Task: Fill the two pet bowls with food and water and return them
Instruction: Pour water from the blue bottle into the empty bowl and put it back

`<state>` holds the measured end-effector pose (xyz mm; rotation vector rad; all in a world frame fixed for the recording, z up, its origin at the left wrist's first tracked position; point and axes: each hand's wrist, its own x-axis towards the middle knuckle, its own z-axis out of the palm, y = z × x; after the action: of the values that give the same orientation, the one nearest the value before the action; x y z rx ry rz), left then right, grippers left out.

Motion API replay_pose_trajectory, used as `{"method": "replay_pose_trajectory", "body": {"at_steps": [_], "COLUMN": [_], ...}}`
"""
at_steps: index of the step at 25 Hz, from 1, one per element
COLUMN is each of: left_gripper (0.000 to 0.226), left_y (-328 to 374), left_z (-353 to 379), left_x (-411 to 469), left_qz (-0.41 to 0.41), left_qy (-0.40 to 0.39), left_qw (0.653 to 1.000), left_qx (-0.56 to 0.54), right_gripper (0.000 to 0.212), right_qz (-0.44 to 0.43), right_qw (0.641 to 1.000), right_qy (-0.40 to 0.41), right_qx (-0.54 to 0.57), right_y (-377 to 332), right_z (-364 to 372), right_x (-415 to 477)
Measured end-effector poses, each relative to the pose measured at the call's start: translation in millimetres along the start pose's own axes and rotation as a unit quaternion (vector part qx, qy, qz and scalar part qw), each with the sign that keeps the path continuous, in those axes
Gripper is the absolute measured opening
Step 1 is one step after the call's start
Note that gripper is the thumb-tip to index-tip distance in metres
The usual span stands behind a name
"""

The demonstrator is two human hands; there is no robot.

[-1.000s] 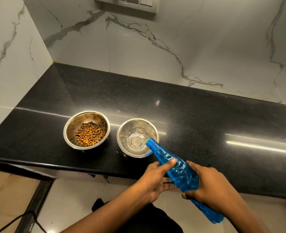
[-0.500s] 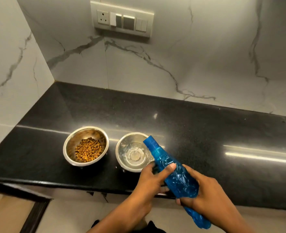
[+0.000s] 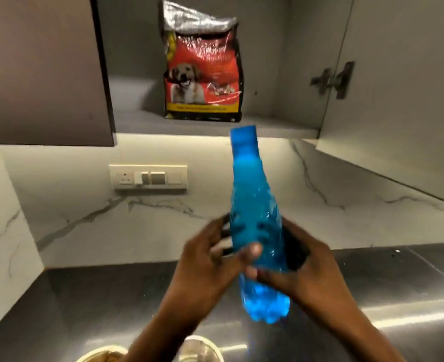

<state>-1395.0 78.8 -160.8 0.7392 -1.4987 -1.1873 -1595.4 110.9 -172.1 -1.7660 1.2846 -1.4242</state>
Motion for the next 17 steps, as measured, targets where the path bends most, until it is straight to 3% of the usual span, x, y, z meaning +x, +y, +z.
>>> {"method": "replay_pose_trajectory", "body": {"at_steps": [4, 7, 11, 17], "left_gripper": [0.041, 0.038, 0.04, 0.034], "left_y": [96.4, 154.4, 198.3, 183.1], "left_z": [6.2, 15.6, 26.0, 46.0], "left_x": [81.3, 140.8, 206.5, 272.8], "left_qz": [0.139, 0.177, 0.136, 0.061], "left_qy": [-0.009, -0.037, -0.043, 0.003], "left_qw": [0.989, 0.981, 0.987, 0.997], "left_qx": [0.049, 0.066, 0.08, 0.049], "right_gripper": [0.094, 0.088, 0.088, 0.072], "right_qz": [-0.101, -0.146, -0.159, -0.124], "right_qw": [0.988, 0.973, 0.963, 0.96], "right_qy": [0.115, 0.178, 0.213, 0.237], "right_qx": [-0.001, 0.021, 0.037, 0.077], "right_y": [-72.4, -111.4, -133.2, -112.0], "right_z": [-27.4, -48.5, -66.2, -61.0], "right_x": [85.2, 147.4, 213.1, 267.0]}}
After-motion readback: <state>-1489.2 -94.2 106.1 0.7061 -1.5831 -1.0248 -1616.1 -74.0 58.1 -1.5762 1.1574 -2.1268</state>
